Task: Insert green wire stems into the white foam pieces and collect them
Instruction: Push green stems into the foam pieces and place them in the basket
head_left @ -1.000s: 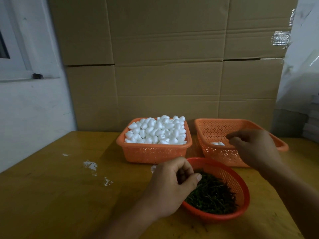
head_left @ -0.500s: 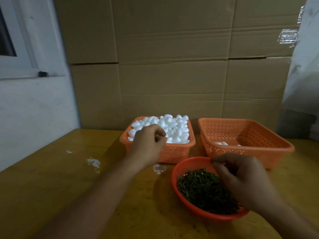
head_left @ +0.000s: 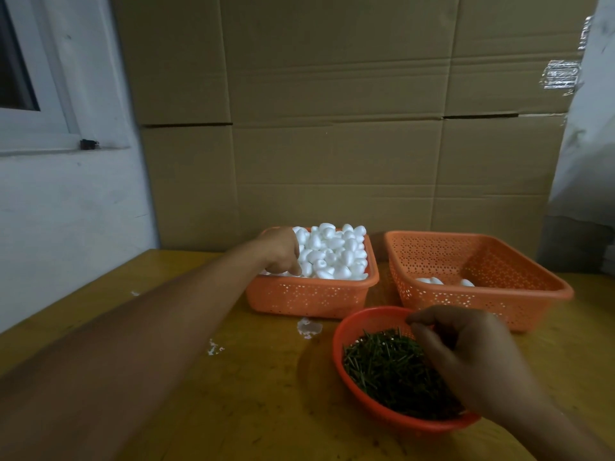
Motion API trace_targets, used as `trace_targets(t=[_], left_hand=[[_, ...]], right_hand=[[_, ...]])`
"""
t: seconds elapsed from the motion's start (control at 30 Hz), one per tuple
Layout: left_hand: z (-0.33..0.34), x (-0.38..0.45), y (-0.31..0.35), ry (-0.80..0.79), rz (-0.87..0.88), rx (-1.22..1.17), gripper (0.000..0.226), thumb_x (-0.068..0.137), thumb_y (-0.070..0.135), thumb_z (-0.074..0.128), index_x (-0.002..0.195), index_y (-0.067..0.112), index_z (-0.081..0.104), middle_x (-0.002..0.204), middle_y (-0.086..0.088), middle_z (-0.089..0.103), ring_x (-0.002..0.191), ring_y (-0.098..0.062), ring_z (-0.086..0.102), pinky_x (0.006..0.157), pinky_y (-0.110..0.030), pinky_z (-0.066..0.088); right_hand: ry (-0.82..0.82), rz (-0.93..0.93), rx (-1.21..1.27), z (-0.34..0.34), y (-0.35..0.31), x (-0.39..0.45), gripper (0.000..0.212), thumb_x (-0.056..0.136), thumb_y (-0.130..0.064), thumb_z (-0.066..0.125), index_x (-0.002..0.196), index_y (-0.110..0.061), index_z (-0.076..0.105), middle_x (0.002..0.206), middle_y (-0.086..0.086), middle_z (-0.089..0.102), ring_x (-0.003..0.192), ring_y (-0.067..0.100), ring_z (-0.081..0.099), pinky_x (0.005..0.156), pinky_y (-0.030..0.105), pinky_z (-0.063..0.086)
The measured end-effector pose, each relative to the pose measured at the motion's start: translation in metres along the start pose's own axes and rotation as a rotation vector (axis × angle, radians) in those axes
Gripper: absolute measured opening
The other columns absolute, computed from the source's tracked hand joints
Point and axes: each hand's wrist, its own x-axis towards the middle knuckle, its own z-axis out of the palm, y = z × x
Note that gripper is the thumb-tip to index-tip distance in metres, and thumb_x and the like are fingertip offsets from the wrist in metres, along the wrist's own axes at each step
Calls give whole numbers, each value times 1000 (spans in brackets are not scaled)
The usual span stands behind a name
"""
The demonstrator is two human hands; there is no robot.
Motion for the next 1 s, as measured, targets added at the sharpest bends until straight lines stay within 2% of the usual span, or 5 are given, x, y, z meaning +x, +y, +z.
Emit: trace_targets(t=[0.2,0.37,0.43,0.67,1.0], left_hand=[[7,6,9,-16,-27,112,23,83,26,78,78,21,57,113,-10,66,110,-26,65,83,-33,51],[15,8,3,10,2,111,21,89,32,71,86,20,54,123,-9,60,121,-27,56,88,-33,42],[16,8,-1,57,14,47,28,89,30,73,107,9,66,119,-10,64,114,-27,60,86,-34,44],[11,0,-6,247,94,-314,15,85,25,79,92,16,71,73,4,61,61,-8,53,56,-28,39],[21,-54,15,352,392,-585,18,88,20,77,100,28,67,75,11,54,62,1,49,63,-15,41]], right_hand=[[0,-1,-6,0,2,0,11,90,-21,69,90,-28,78,55,-12,66,38,7,53,41,15,32],[6,-6,-12,-1,2,0,11,89,-22,68,91,-28,78,55,-10,66,38,8,53,41,21,35],[-6,1,-12,-1,2,0,11,89,-23,68,91,-28,78,57,-9,67,38,7,52,41,20,33],[-30,21,-29,0,0,-1,11,90,-25,67,90,-31,76,59,-6,69,39,9,54,43,32,43],[-26,21,-52,0,-1,-2,11,89,-26,69,92,-32,78,60,-22,66,46,2,58,43,17,36]])
